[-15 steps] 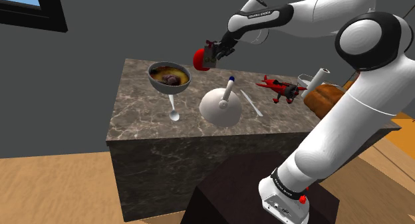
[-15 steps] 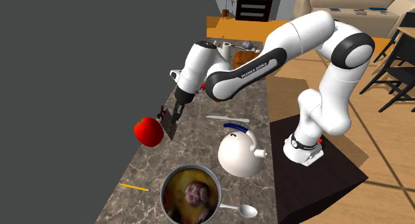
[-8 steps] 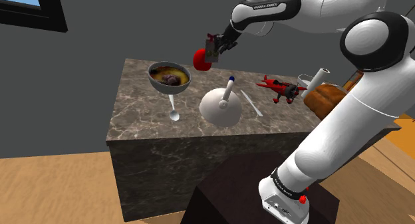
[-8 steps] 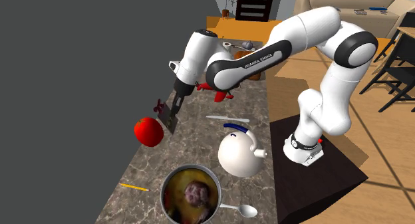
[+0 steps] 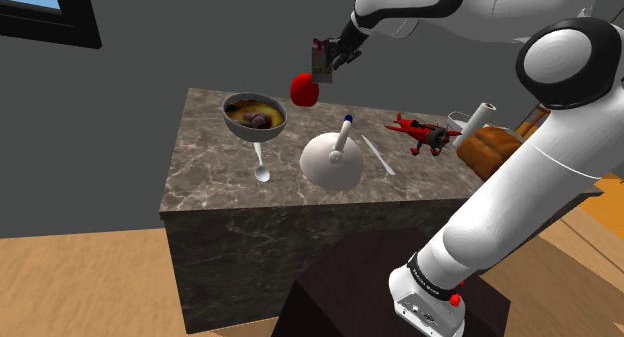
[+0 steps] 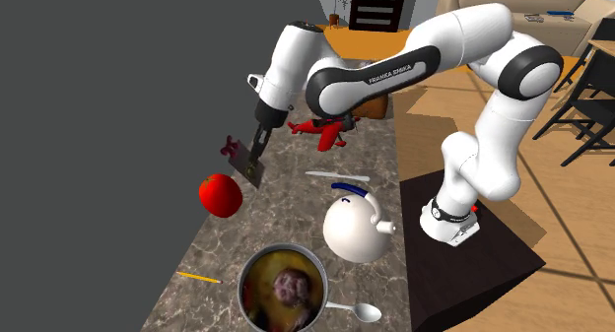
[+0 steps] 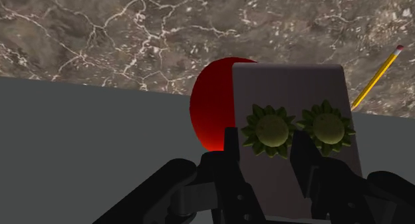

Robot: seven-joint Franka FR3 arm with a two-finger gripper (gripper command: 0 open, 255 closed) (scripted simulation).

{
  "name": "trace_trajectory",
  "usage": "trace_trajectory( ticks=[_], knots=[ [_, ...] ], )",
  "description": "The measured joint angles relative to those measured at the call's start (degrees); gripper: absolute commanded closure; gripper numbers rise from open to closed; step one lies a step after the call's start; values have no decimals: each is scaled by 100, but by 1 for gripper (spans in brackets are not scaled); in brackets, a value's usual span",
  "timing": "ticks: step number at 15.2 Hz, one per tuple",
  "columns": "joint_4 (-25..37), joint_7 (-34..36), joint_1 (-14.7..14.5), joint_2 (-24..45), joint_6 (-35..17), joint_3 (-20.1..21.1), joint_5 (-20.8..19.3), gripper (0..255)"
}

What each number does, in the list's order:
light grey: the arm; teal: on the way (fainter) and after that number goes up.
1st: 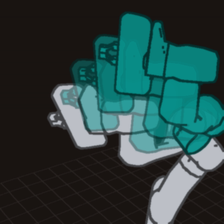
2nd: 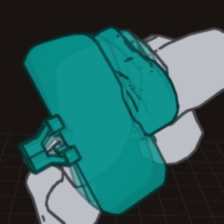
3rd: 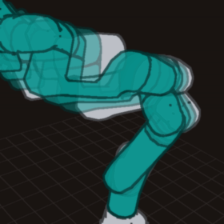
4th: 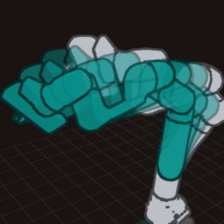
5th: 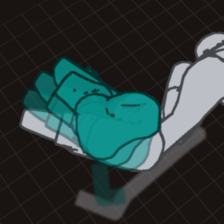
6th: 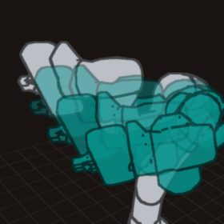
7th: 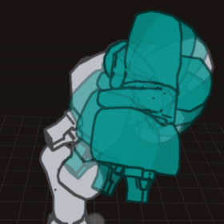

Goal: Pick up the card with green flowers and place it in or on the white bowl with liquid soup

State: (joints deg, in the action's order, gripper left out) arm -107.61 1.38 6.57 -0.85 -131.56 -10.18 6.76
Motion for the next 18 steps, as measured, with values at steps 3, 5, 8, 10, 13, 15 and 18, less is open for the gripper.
trace_trajectory(
  ticks=[3, 5, 8, 10, 13, 15, 18],
  knots=[
    [197, 35, -1, -4, 201, 1, -22, 255],
    [157, 235, -77, -80, 219, 84, -122, 255],
    [-71, 691, -241, -266, 148, 284, -340, 255],
    [-162, 985, -342, -346, 128, 421, -471, 255],
    [-298, 1514, -512, -463, 101, 671, -693, 255],
    [-389, 1858, -619, -551, 103, 837, -834, 255],
    [-334, 2359, -774, -517, 138, 1089, -1027, 255]
  ],
)
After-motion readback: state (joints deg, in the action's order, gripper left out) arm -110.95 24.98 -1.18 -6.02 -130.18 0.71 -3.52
